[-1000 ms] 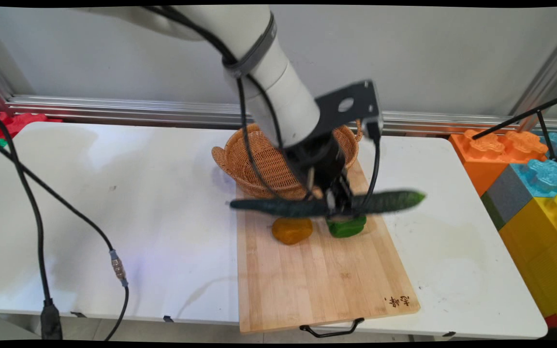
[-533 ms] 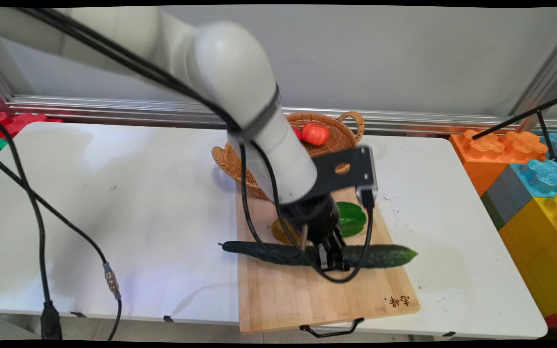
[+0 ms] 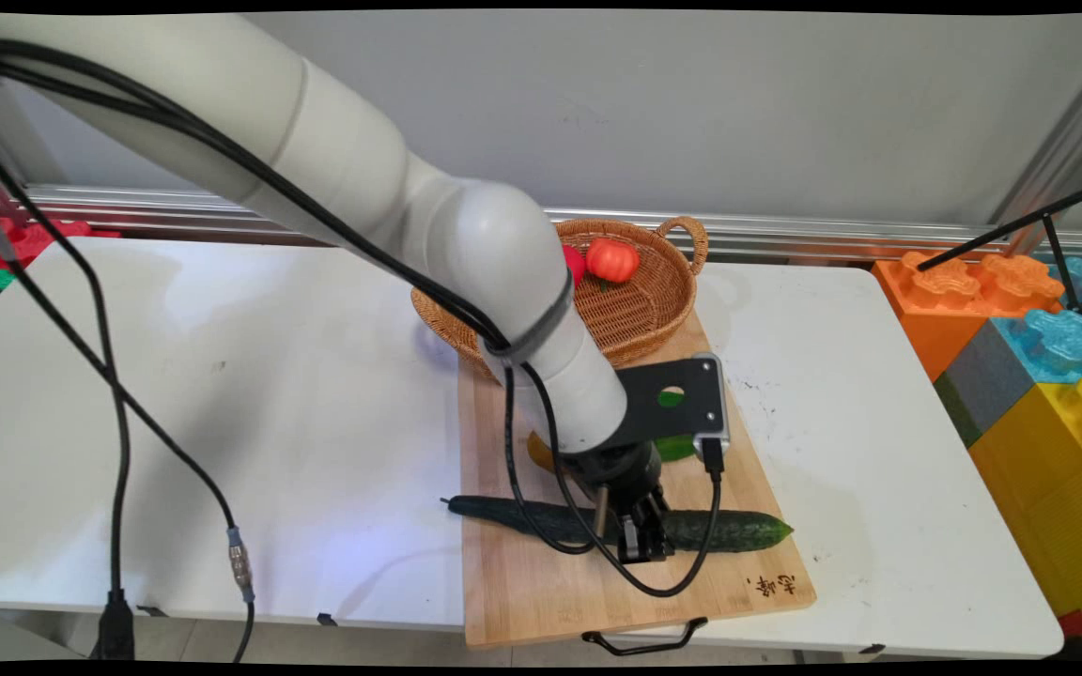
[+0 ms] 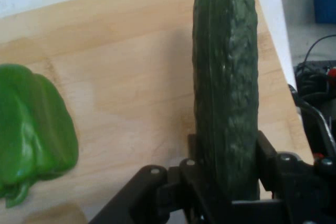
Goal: Place the picked object on the cutting board
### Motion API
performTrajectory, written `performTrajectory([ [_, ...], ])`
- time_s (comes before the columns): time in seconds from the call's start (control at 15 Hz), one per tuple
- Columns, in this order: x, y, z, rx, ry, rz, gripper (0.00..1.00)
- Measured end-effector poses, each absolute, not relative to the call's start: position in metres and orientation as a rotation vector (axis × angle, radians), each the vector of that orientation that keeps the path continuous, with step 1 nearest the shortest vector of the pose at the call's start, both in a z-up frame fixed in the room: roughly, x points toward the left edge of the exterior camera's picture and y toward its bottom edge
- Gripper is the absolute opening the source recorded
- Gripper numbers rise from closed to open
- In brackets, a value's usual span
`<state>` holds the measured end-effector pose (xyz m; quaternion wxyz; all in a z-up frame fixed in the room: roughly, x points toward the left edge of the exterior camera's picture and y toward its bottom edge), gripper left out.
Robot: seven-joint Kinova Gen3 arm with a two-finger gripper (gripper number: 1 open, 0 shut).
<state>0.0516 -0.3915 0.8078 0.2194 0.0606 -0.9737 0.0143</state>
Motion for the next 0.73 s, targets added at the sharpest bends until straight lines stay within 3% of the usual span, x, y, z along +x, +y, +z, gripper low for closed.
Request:
performTrajectory([
  [0.33,0.043,-0.396,0.796,0.150,-2.686,0.054,0.00],
  [0.4,0.041,-0.397,0.795,0.146,-2.682,0.060,1.00],
  [0.73,0.038,-0.402,0.801,0.152,-2.666,0.071,1.00],
])
